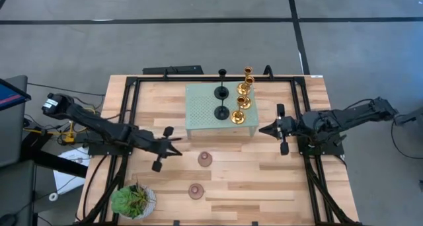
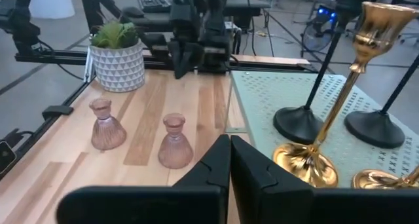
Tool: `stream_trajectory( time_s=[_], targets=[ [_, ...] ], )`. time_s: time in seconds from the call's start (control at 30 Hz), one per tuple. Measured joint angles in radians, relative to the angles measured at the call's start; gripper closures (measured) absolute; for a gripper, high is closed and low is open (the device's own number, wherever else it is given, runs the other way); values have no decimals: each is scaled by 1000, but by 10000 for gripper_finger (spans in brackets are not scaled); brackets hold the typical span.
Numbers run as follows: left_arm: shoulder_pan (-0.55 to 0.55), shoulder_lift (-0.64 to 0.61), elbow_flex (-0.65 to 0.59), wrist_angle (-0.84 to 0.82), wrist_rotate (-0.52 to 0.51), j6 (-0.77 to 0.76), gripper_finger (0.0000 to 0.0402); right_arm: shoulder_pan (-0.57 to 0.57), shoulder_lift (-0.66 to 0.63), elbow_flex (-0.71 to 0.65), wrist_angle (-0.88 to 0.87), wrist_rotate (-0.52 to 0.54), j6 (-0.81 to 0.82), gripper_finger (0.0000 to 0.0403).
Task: Pick & Place candle stick holders
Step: Put the top pink glass candle holder on the shelf
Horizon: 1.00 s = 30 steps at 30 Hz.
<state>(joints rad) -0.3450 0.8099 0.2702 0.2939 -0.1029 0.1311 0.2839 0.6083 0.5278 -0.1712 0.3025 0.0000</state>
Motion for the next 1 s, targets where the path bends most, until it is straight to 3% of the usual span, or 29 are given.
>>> stream_trajectory(
  time_s=[0.2,0.57,1.0],
  targets=[
    [0,68,-193,429,30,37,398,4,0,0,5,17,1,401],
    [0,323,-194,719,47,37,395,3,0,0,33,17,0,402],
    [1,608,-45,752,90,37,397,3,0,0,5,15,-1,402]
  ],
)
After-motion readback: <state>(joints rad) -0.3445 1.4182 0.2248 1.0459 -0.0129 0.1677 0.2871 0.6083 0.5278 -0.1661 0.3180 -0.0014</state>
